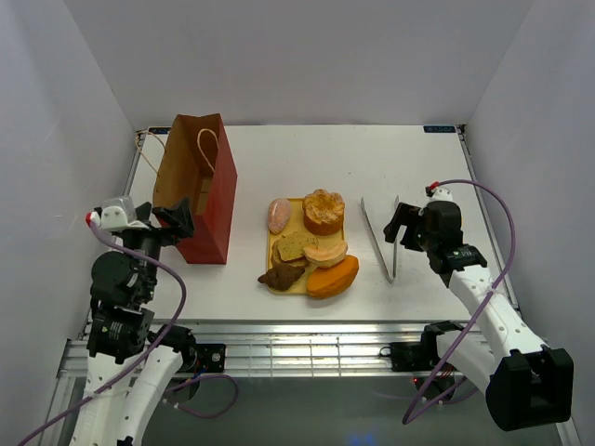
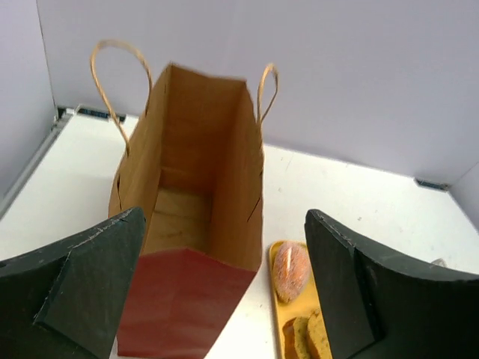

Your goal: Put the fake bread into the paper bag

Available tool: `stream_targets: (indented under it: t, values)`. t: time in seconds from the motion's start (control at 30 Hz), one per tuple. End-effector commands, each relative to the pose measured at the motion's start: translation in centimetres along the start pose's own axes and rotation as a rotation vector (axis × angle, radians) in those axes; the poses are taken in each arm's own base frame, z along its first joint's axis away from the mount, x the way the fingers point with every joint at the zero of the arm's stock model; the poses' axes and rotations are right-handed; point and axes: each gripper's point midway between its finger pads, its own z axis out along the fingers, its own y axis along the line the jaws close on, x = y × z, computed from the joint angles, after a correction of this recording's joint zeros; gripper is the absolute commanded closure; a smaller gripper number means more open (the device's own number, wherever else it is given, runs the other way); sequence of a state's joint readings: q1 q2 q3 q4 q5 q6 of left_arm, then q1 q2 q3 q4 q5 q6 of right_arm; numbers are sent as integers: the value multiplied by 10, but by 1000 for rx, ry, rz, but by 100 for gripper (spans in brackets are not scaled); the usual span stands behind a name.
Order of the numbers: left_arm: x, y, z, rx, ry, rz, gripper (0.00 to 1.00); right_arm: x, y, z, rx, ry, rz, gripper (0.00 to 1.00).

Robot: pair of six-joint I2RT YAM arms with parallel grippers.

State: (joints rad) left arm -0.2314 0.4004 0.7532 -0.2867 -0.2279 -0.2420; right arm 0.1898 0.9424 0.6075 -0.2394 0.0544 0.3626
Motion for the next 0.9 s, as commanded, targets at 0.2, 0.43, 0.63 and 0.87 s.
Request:
stream_targets:
  t: [0.2,0.43,0.63,0.87]
  values:
    - [-40,31,-14,-193,-31,80,2,-23,37,-18,-207,-83,-80,10]
    - [7,50,-17,-231,-61,60,2,-18,34,-17,-214,-71,-174,10]
    - [19,47,-8,-232,-22,37,2,3,27,-14,-184,-13,-193,10]
    - [15,43,-22,-174,-81,13,2,21,20,-8,-73,34,-245,10]
